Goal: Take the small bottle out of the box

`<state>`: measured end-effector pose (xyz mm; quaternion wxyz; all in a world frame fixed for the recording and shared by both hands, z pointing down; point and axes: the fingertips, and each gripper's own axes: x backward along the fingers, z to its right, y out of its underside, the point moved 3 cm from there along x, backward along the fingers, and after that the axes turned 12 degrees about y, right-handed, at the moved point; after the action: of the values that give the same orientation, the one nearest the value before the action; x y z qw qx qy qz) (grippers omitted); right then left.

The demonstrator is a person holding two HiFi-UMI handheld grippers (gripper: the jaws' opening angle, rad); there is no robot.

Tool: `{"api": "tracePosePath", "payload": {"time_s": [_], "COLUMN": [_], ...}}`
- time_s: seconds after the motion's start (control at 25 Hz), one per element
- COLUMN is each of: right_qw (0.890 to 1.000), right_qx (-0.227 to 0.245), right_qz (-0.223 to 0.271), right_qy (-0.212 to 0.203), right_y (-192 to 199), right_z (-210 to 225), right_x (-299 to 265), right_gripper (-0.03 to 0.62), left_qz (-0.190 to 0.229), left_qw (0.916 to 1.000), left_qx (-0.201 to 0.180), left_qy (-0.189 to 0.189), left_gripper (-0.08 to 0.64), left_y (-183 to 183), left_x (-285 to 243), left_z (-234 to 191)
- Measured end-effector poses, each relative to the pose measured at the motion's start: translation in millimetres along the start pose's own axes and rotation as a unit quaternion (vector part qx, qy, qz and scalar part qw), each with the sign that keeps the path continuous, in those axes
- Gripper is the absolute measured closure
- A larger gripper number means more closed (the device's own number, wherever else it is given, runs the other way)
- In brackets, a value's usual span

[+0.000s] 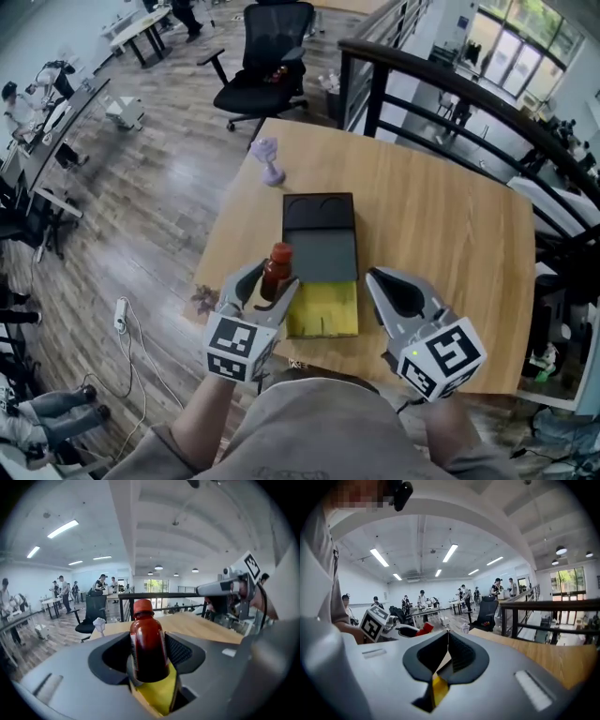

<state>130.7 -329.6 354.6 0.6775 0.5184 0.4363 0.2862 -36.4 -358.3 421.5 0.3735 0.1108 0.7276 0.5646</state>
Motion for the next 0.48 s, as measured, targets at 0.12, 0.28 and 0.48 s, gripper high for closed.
{"api": "tracePosePath", "payload": {"time_s": [0.12, 0.28, 0.48], "right_qw": [0.999, 0.997, 0.993], "right_qx": [0.026, 0.024, 0.026], "right_qz": [0.034, 0.078, 0.116], "right_qy": [-0.004, -0.004, 0.011], "right_y": [-27.1, -58.5, -83.9], "right_z": [-12.3, -24.7, -28.3], "right_x": [12.4, 31.0, 50.6], "right_gripper": [0.581, 0.581, 0.581], "left_qz": [0.053, 0.098, 0.151], "left_qw": [0.9978, 0.9951, 0.9880], "left_qx": [0.039, 0.009, -0.032], "left_qy": [0.013, 0.008, 0.005], "left_gripper": [0.331, 0.331, 0.331], "left_y": [-29.6, -67.0, -103.1], "left_x": [14.9, 39.8, 68.7], "left_z": [-4.1, -1.9, 9.5]}}
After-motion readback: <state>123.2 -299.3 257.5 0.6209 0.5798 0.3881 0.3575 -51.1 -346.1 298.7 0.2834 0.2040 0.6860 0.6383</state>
